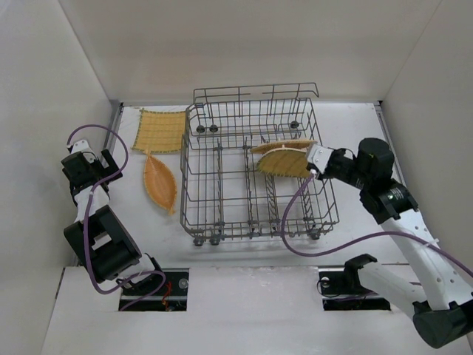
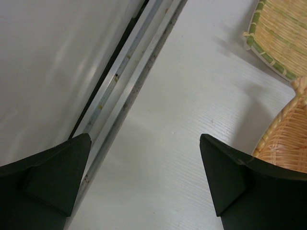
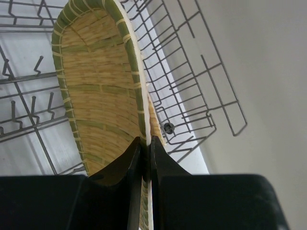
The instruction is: Load the plates into the dish rack
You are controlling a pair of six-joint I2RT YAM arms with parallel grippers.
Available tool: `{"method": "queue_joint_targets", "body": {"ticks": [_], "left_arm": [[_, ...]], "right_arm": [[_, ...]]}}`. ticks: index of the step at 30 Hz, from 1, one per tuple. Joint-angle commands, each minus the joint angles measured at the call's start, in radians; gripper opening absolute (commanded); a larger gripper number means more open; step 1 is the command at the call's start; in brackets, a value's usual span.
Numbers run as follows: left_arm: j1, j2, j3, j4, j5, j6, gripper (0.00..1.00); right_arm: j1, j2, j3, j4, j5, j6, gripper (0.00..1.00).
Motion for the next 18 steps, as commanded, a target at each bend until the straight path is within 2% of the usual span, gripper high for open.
{"method": "queue_joint_targets", "body": {"ticks": [1, 12, 18], "left_arm": [[0.000, -0.015, 0.030, 0.025, -0.013, -0.007, 1.00], [0.000, -0.010, 0.033, 0.023, -0.023, -0.008, 1.00], [0.000, -0.005, 0.039, 0.017, -0.023, -0.008, 1.00]], "right_arm": [[0.048, -0.021, -0.037, 0.195, 0.028, -0.059, 0.00], [0.194, -0.064, -0.219, 0.364, 0.221, -0.173, 0.00], [0.211, -0.078, -0.247, 0.382, 0.258, -0.207, 0.00]]}}
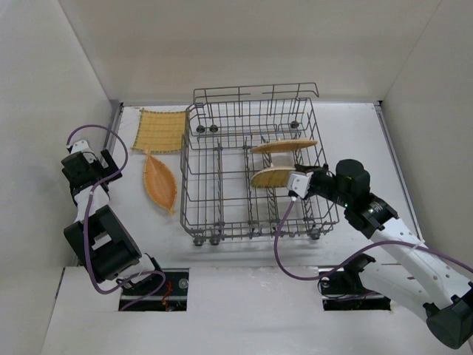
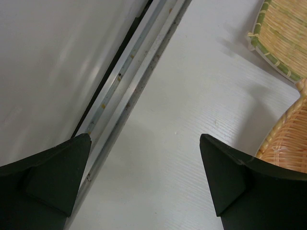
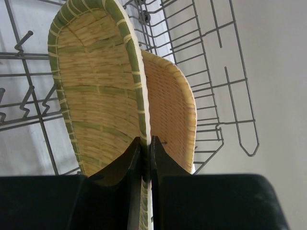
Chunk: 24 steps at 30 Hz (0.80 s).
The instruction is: Load the plates into the dish rack
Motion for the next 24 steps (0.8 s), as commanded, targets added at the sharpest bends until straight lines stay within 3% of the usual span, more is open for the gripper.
{"method": "queue_joint_targets", "body": {"ticks": [1, 14, 24], "left_arm": [[0.000, -0.005, 0.039, 0.017, -0.007, -0.008, 1.00], [0.000, -0.002, 0.040, 0.016, -0.007, -0.008, 1.00], [0.000, -0.001, 0.042, 0.016, -0.007, -0.008, 1.00]], "right_arm": [[0.005, -0.033, 0.015, 0.186, 0.060, -0.057, 0.00], [-0.020, -0.033, 0.015, 0.178, 0.084, -0.112, 0.00], [-0.026, -0.102, -0.089, 0.132, 0.089, -0.132, 0.00]]}}
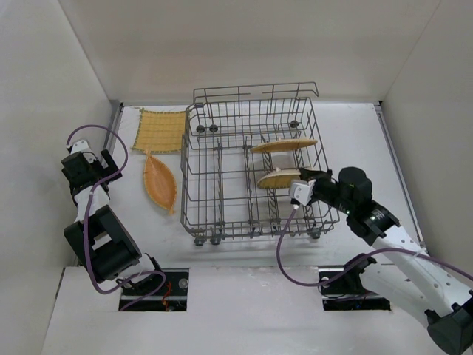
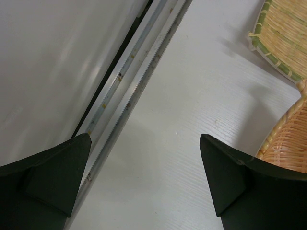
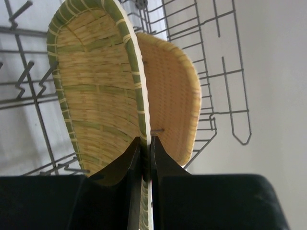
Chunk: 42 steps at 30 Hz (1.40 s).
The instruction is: Load the plates into the dish rack
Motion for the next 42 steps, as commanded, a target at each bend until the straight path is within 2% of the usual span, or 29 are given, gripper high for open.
{"method": "queue_joint_targets", "body": {"ticks": [1, 7, 8, 10, 12, 15, 19, 26, 32, 36, 42], "left_arm": [[0.000, -0.001, 0.044, 0.015, -0.004, -0.008, 1.00], [0.000, 0.002, 0.045, 0.013, -0.007, -0.008, 1.00], [0.000, 0.003, 0.045, 0.013, -0.009, -0.008, 1.00], [-0.002, 0.003, 0.047, 0.012, -0.012, -0.008, 1.00], [-0.002, 0.005, 0.047, 0.012, -0.014, -0.008, 1.00], [-0.002, 0.005, 0.048, 0.012, -0.014, -0.008, 1.00], [-0.002, 0.005, 0.048, 0.012, -0.014, -0.008, 1.00], [-0.002, 0.003, 0.045, 0.013, -0.014, -0.008, 1.00], [-0.002, 0.002, 0.045, 0.013, -0.014, -0.006, 1.00], [-0.006, 0.003, 0.047, 0.012, -0.014, -0.002, 1.00], [-0.035, 0.011, 0.053, 0.003, -0.014, 0.024, 1.00]], "right_arm": [[-0.012, -0.048, -0.026, 0.112, 0.055, -0.056, 0.00], [-0.008, -0.095, -0.080, 0.066, 0.052, -0.052, 0.00], [-0.005, -0.101, -0.085, 0.061, 0.053, -0.044, 0.04], [0.009, -0.123, -0.092, 0.051, 0.050, -0.027, 0.21], [0.026, -0.146, -0.103, 0.045, 0.050, -0.019, 0.33], [0.050, -0.174, -0.112, 0.029, 0.060, -0.009, 0.57], [0.070, -0.195, -0.111, 0.014, 0.069, 0.004, 0.69], [0.115, -0.230, -0.041, 0.029, 0.132, 0.059, 0.72], [0.115, -0.233, 0.122, 0.041, 0.274, 0.215, 0.71], [-0.013, -0.220, 0.193, 0.028, 0.363, 0.321, 0.72], [-0.354, -0.226, 0.175, -0.095, 0.324, 0.574, 0.74]]}}
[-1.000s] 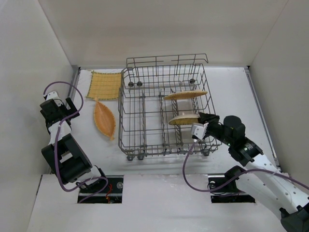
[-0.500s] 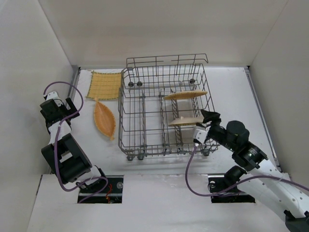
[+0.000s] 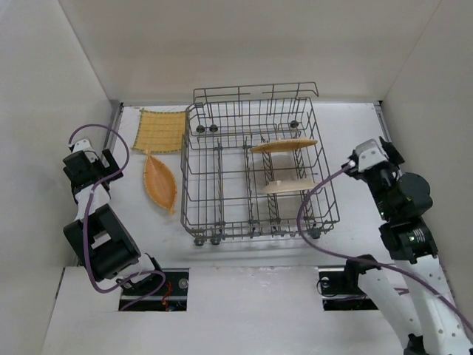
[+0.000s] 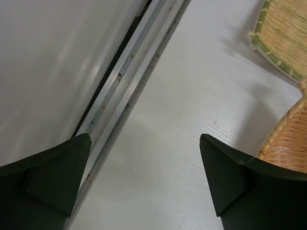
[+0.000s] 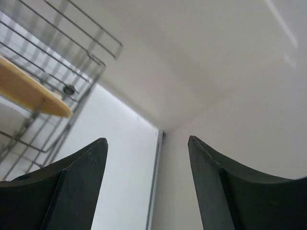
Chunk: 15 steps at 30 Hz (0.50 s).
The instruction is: Load the plates into the dish rack
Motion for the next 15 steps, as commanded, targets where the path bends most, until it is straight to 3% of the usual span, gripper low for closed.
{"method": "queue_joint_targets", "body": {"ticks": [1, 5, 9, 15], "left_arm": [[-0.031, 0.008, 0.052, -0.007, -0.002, 0.031, 1.00], [-0.066, 0.017, 0.059, -0.026, -0.017, 0.069, 1.00], [-0.072, -0.018, 0.030, -0.012, -0.002, 0.089, 1.00], [-0.080, 0.006, 0.058, -0.039, 0.024, 0.109, 1.00]], "right_arm": [[-0.160, 0.002, -0.020, -0.084, -0.015, 0.228, 0.74], [-0.410, 0.008, -0.147, -0.086, -0.168, 0.365, 0.74], [-0.627, 0.029, -0.268, -0.024, -0.316, 0.396, 0.72], [-0.821, 0.040, -0.341, -0.032, -0.473, 0.388, 0.72]]}}
